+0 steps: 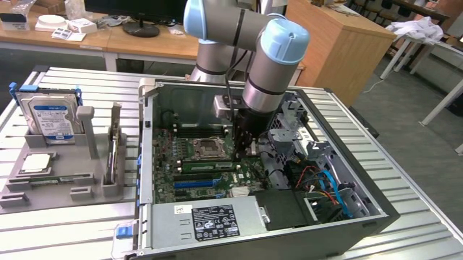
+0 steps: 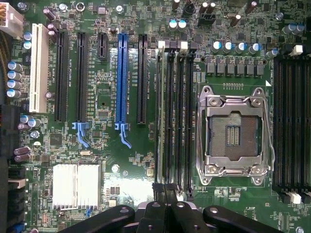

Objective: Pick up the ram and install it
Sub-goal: 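Press down the ram until it locks into place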

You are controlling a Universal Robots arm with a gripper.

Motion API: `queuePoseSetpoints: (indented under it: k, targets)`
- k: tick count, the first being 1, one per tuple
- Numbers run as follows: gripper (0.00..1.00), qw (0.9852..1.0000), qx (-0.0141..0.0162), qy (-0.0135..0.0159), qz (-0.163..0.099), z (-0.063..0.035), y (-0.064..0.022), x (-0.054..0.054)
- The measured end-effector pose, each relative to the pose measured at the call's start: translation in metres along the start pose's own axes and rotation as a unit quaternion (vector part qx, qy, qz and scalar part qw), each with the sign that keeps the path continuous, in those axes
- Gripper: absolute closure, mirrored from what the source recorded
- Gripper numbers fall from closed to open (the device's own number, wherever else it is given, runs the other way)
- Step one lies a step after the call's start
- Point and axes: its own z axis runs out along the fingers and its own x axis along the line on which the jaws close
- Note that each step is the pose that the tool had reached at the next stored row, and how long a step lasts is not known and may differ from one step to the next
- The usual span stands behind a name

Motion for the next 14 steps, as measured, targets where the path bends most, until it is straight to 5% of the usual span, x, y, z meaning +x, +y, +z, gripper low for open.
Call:
queuePoseSetpoints:
  k: [14]
  targets:
    - [0.89, 1.0000, 0.0000, -0.0002, 0.000, 0.0038, -0.0002, 0.0000]
